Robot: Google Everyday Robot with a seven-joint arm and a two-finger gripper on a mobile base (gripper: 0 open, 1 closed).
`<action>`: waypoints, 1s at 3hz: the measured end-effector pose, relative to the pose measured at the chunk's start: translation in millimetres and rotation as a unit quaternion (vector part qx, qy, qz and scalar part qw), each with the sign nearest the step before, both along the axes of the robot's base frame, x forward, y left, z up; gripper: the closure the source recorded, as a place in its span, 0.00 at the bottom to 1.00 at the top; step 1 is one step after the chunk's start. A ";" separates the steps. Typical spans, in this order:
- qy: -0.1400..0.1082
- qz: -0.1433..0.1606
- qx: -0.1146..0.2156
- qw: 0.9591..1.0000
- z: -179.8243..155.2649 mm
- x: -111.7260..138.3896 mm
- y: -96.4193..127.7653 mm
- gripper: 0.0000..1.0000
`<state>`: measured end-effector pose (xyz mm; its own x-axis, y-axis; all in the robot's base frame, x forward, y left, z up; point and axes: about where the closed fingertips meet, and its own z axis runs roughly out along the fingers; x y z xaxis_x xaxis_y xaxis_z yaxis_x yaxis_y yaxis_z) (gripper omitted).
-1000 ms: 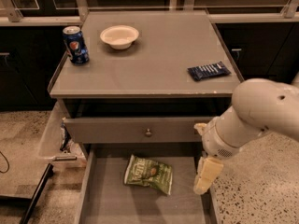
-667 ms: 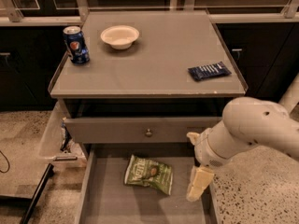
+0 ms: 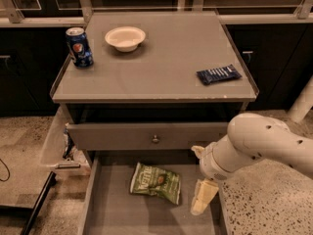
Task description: Pick green jalapeno chip bag from middle drawer and place on counter
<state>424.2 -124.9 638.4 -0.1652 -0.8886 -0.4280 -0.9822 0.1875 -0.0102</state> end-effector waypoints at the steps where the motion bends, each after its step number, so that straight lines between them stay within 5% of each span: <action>1: -0.001 -0.003 0.018 1.000 -22.6 5.3 2.2 0.00; 3: -0.052 -0.041 0.093 0.993 -103.6 29.3 8.5 0.00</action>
Offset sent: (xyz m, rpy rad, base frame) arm 0.0423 0.0059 -0.1191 0.1926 -0.1223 -0.1023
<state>453.5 -116.4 534.9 -0.1795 -0.7781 -0.6020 -0.9590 0.2747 -0.0691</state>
